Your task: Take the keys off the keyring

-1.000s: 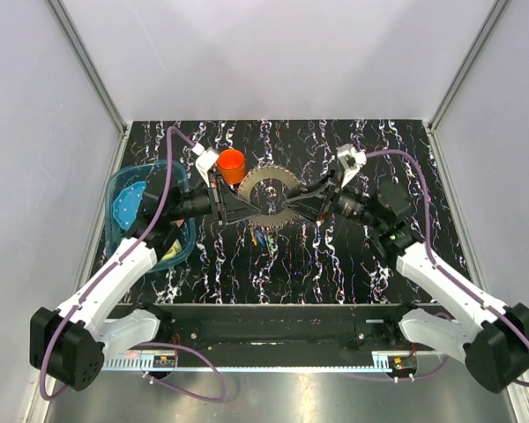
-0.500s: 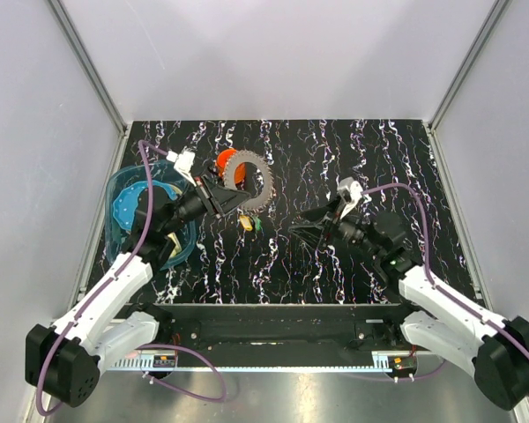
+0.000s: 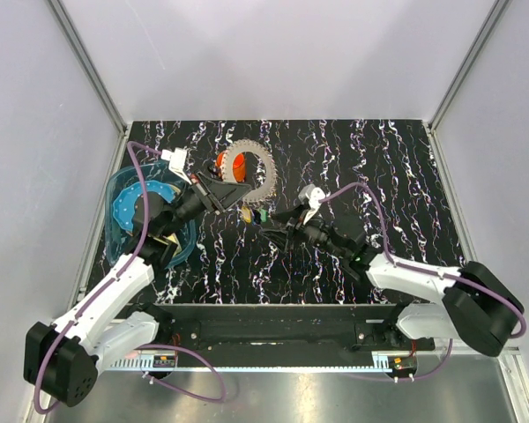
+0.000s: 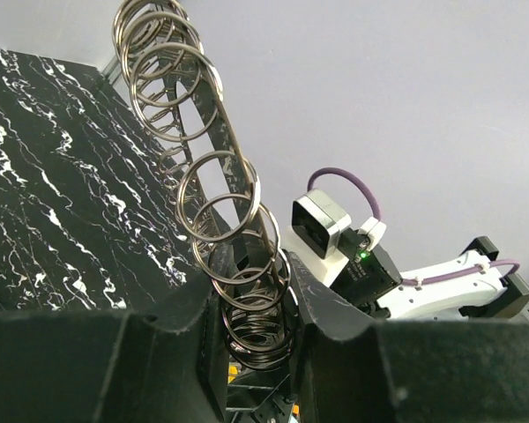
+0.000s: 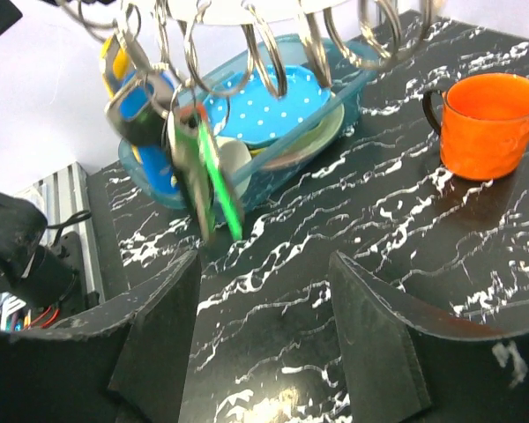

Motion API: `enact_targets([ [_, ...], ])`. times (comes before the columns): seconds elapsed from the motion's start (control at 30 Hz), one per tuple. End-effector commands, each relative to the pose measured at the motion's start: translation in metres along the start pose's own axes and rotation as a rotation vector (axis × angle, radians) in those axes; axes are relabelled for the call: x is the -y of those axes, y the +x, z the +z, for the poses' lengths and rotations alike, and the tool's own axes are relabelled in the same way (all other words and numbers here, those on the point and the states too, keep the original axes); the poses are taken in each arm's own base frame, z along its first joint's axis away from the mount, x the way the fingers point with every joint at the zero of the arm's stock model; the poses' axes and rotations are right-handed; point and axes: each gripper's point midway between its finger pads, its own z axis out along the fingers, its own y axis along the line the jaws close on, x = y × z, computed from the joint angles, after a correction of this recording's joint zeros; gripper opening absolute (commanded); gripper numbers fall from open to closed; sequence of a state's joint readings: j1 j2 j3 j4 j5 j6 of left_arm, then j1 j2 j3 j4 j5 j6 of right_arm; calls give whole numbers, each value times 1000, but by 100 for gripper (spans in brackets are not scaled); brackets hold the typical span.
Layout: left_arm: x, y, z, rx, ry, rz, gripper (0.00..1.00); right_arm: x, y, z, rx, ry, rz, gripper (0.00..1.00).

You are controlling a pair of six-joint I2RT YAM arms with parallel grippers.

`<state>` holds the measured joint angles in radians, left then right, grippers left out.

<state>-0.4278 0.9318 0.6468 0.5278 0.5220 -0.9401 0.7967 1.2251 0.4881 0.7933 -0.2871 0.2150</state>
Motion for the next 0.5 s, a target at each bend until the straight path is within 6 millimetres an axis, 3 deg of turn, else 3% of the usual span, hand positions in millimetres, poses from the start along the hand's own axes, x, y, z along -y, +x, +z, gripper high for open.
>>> enact_targets([
  [0.0,33,-26,2,97,110,60,0,-4,-56,22,216,20,-94,65],
  [0.17,38,-27,2,93,114,43,0,3,-54,27,258,40,-104,54],
  [0.33,51,-31,-1,102,138,47,0,0,-61,28,279,24,-124,52],
  [0.47,48,-30,2,95,125,53,0,-2,-66,30,291,19,-142,50],
])
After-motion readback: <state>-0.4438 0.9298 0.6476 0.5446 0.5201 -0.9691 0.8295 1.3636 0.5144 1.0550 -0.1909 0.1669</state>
